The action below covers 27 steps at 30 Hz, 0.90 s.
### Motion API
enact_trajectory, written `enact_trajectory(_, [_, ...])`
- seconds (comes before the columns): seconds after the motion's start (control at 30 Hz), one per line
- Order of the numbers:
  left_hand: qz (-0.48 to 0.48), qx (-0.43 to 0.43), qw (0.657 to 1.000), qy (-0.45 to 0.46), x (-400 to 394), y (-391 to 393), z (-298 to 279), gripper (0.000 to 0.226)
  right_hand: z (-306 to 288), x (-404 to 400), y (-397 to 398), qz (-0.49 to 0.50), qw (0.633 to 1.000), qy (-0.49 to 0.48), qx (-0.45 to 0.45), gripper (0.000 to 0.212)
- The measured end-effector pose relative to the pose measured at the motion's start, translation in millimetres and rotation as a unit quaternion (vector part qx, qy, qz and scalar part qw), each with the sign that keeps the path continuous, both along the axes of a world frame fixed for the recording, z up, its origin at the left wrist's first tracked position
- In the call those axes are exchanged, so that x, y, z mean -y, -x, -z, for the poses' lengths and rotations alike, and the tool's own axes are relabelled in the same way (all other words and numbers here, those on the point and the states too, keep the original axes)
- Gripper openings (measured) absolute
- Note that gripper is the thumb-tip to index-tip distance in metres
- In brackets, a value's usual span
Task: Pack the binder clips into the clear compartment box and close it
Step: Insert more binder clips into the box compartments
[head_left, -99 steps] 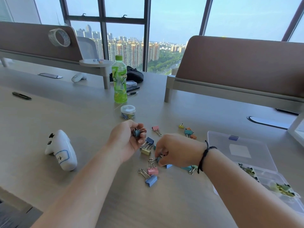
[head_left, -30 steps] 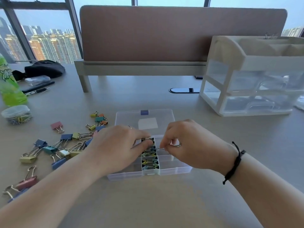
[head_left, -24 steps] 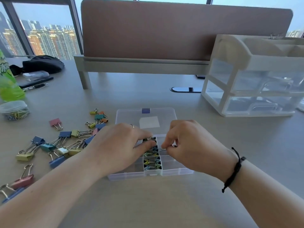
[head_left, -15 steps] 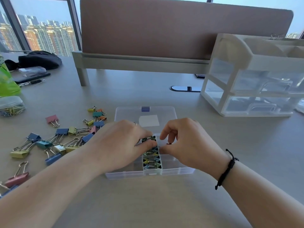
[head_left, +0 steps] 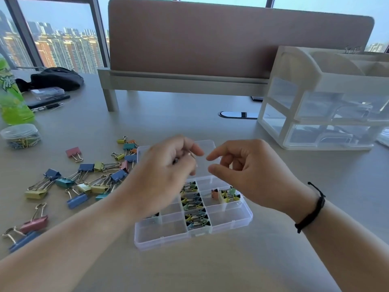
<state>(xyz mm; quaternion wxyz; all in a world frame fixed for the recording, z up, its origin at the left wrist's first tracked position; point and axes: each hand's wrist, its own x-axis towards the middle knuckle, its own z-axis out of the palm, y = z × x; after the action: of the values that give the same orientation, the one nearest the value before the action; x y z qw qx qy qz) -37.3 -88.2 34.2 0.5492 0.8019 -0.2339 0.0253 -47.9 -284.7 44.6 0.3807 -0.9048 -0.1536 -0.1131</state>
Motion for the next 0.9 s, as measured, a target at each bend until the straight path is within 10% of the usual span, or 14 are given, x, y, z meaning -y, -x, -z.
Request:
enact_trajectory(0.1, [0.016, -0.153, 0.977, 0.149, 4, 2, -7, 0.026, 0, -6, 6, -0.033, 0.998, -0.044, 0.025, 0.012])
enact_trajectory(0.53, [0.085, -0.174, 0.979, 0.058, 5, 6, -3, 0.033, 0, -13, 9, -0.07, 0.996, -0.05, 0.037, 0.011])
enact_trajectory(0.9, [0.086, -0.286, 0.938, 0.176, 2, 7, -9, 0.039, 1, -17, 12, -0.067, 0.994, 0.032, 0.074, 0.029])
